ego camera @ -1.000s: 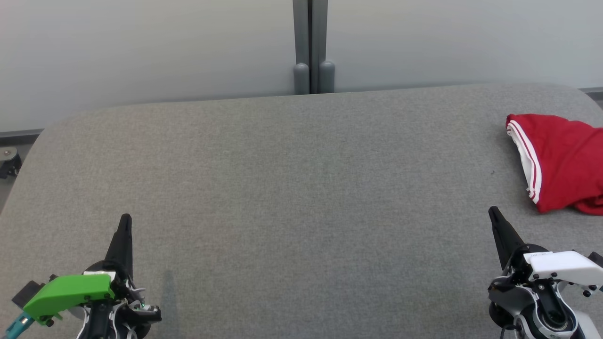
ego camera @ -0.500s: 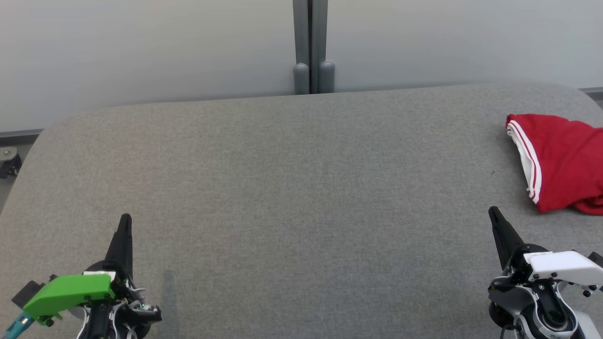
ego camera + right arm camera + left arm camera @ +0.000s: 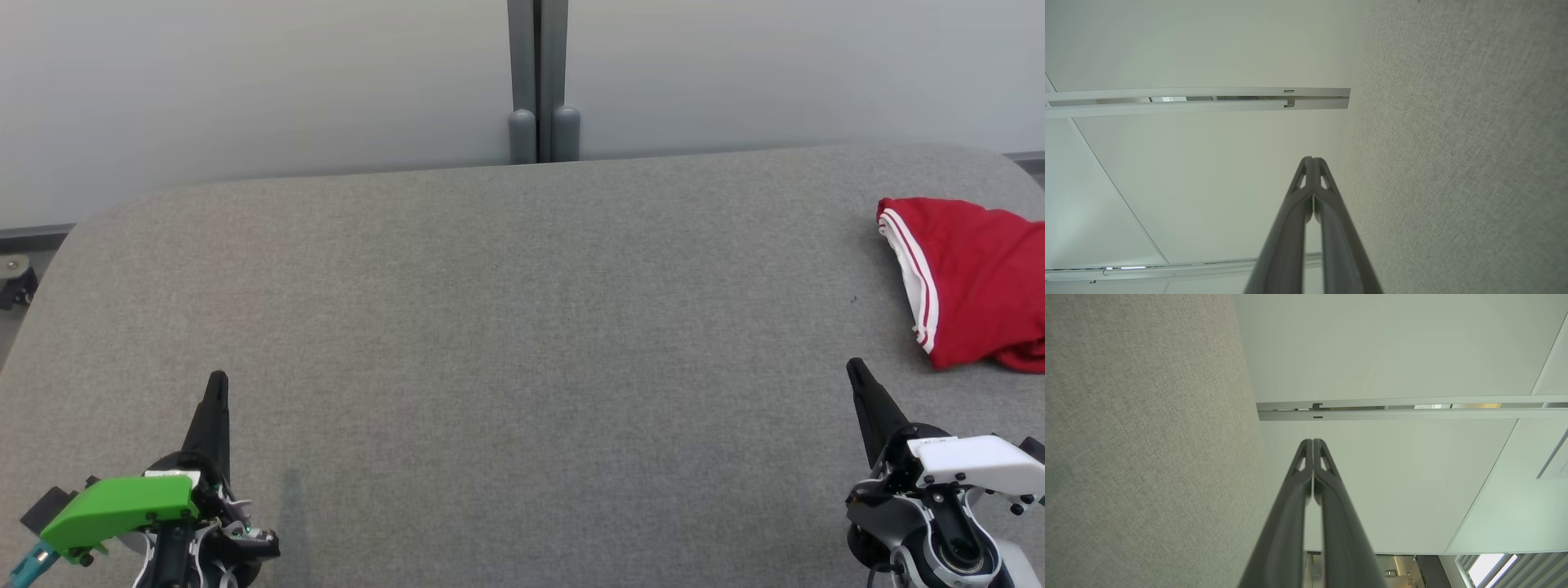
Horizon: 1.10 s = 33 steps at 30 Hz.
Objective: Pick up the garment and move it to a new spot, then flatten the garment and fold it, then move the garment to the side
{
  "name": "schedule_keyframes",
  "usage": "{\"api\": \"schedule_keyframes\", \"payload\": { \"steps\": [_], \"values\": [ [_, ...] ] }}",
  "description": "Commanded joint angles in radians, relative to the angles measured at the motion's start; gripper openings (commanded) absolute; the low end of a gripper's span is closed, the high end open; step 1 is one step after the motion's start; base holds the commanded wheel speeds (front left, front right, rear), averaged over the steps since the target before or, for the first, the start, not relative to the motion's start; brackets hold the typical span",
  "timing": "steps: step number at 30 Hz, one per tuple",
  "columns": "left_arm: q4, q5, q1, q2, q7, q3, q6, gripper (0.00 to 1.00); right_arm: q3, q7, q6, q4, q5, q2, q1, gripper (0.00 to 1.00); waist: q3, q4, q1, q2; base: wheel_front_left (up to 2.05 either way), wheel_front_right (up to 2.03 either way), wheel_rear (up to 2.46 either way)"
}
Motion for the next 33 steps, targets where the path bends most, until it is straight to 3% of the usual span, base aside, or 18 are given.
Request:
{"api": "schedule_keyframes", "payload": {
  "steps": [1, 33],
  "values": [
    [-0.003, -0.003, -0.012, 0.007, 0.004, 0.002, 0.003, 0.0, -0.002, 0.004, 0.0, -0.004, 0.002, -0.005, 0.013, 0.0, 0.0, 0.0, 0.0, 0.0, 0.0, 0.0, 0.0],
    [-0.003, -0.003, -0.012, 0.007, 0.004, 0.002, 0.003, 0.0, -0.002, 0.004, 0.0, -0.004, 0.002, -0.005, 0.013, 0.0, 0.0, 0.0, 0.0, 0.0, 0.0, 0.0, 0.0]
  ]
}}
